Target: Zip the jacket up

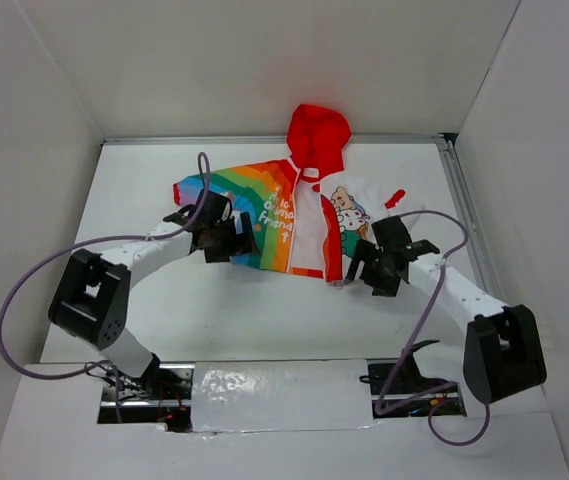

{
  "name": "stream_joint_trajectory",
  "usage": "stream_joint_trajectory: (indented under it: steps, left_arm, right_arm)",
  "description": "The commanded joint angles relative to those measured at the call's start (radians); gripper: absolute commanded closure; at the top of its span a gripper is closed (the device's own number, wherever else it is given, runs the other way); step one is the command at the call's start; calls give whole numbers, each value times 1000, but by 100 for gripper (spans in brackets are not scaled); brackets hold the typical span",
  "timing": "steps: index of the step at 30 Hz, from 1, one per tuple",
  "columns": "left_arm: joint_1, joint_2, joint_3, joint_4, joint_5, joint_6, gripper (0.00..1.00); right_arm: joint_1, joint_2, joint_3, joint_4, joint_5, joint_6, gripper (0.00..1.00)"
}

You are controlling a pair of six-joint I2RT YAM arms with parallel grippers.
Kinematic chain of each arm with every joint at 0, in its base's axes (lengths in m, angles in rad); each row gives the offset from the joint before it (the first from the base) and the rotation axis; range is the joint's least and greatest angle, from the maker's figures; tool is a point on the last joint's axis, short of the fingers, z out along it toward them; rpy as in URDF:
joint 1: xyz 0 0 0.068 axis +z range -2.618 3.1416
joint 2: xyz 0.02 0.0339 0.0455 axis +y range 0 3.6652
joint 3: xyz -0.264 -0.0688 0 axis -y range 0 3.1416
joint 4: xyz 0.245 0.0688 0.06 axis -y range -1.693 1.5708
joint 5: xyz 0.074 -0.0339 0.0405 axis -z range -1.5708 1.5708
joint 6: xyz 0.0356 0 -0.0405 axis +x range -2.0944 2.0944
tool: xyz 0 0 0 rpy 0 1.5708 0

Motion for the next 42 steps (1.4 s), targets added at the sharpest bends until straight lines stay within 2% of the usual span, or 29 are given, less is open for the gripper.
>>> stream_joint_trajectory:
  steps: [1,2,6,9,15,18,23,25,29,32,38,39,42]
  left_arm:
    - [-31,-96,12,-49,-73,10,1]
    - [-38,-105,11,-54,-77,10,1]
    - [-38,-170,-36,-20,-18,25,1]
    - [-38,-197,-78,24,24,30,1]
    - [-38,-214,-126,52,19,31,1]
    - [-38,-213,-139,61,19,31,1]
    - [-38,-213,-159,70,15,33,1]
    - [-39,-221,-165,72,6,33,1]
    - [-36,-253,-185,82,-1,34,1]
    - [-36,-267,-193,79,-5,37,1]
    - [-33,-274,-199,73,-25,27,5]
    - [-35,-274,-201,75,-27,25,6]
    - [-33,-276,-199,78,-22,28,9]
  right_arm:
    - [86,-99,125,-31,164,-53,12]
    - [143,-111,142,-38,185,-70,6]
    - [238,-88,199,-28,274,-101,0]
    - [275,1,244,-11,286,-97,0]
    - [338,247,366,-21,329,-115,0]
    - [402,332,411,-64,430,-106,7]
    - [487,453,495,-217,664,-20,8]
    - [516,495,506,-242,677,-23,9]
    - [497,561,525,-256,662,-17,28]
    - [473,573,528,-252,638,-23,33]
    - [430,566,485,-212,596,-61,38]
    - [428,566,482,-204,598,-61,48]
    - [421,562,485,-161,570,-93,54]
